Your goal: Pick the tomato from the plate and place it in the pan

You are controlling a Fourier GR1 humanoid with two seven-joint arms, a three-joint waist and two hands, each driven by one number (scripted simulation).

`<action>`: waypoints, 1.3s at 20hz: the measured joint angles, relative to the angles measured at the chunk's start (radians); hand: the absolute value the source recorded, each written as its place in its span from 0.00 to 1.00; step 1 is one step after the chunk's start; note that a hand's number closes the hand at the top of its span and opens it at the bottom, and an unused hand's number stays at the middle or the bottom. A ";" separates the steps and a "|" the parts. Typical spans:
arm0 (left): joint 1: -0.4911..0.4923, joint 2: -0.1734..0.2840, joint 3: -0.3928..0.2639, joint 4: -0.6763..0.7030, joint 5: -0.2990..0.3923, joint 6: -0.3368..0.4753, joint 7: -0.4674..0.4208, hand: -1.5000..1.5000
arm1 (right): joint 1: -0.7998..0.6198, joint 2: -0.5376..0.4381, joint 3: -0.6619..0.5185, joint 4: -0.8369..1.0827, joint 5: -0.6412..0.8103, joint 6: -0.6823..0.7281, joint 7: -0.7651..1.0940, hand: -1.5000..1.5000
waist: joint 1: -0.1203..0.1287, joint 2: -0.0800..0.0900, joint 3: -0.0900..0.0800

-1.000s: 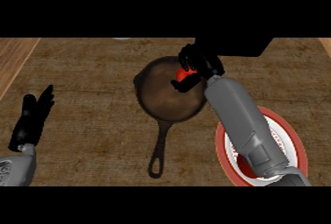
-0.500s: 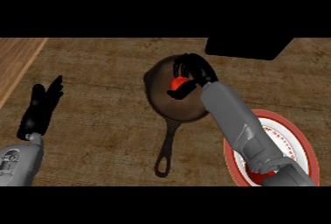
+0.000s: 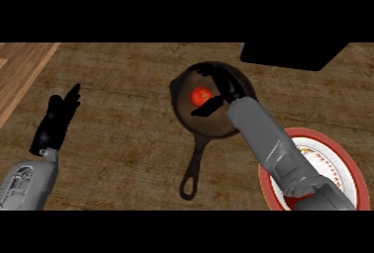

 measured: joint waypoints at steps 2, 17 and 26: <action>0.000 -0.008 -0.004 0.001 -0.003 0.004 -0.003 0.50 | 0.007 0.000 -0.010 0.001 -0.041 -0.009 -0.035 0.00 | 0.003 0.000 0.000; 0.044 0.017 0.045 0.004 0.002 0.020 -0.005 0.50 | -0.062 -0.032 -0.129 0.030 -0.270 -0.104 -0.096 0.00 | -0.078 -0.016 -0.001; 0.099 0.026 0.070 -0.019 0.011 0.016 -0.010 0.50 | -0.005 -0.264 -0.196 0.024 -0.325 0.115 -0.145 0.00 | -0.122 -0.026 -0.001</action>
